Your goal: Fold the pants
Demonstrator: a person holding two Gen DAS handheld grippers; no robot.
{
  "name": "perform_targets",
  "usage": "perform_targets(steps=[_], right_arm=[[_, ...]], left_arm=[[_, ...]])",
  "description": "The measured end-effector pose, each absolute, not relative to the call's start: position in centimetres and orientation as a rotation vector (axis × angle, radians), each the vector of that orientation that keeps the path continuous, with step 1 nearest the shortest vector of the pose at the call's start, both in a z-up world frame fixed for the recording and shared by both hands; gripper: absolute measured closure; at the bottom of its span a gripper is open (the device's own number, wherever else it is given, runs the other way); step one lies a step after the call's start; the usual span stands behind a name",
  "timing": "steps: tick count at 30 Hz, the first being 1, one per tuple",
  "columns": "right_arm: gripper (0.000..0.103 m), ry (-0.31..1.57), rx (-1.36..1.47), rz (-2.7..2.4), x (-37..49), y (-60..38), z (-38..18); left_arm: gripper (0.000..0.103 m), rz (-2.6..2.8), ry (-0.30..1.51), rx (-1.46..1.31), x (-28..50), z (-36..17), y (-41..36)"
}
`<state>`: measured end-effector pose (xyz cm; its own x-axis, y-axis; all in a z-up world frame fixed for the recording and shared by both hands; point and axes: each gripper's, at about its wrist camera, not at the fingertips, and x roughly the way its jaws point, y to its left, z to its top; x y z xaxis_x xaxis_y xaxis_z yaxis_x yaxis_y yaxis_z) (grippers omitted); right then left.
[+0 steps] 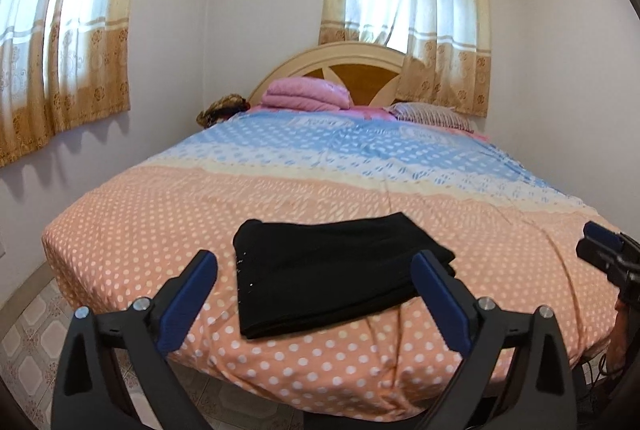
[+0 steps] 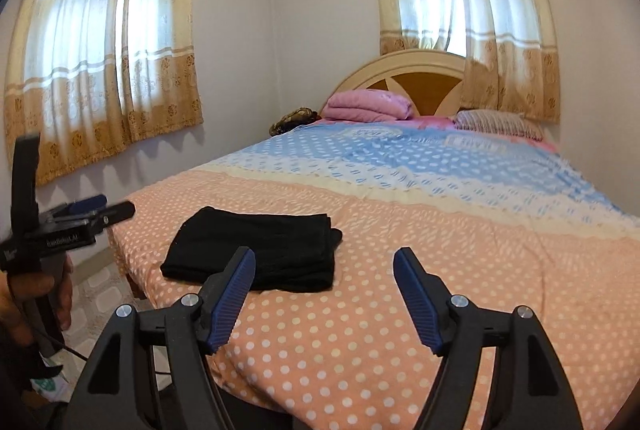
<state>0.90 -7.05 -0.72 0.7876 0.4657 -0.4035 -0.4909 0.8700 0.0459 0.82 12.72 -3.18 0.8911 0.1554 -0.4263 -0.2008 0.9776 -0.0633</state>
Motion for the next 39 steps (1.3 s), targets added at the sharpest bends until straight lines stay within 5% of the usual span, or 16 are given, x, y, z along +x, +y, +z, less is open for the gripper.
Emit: perform_targets(steps=[39], right_arm=[[0.030, 0.360, -0.038, 0.532, -1.4, -7.2, 0.5]], left_arm=[[0.000, 0.190, 0.413, -0.124, 0.2, -2.6, 11.6]])
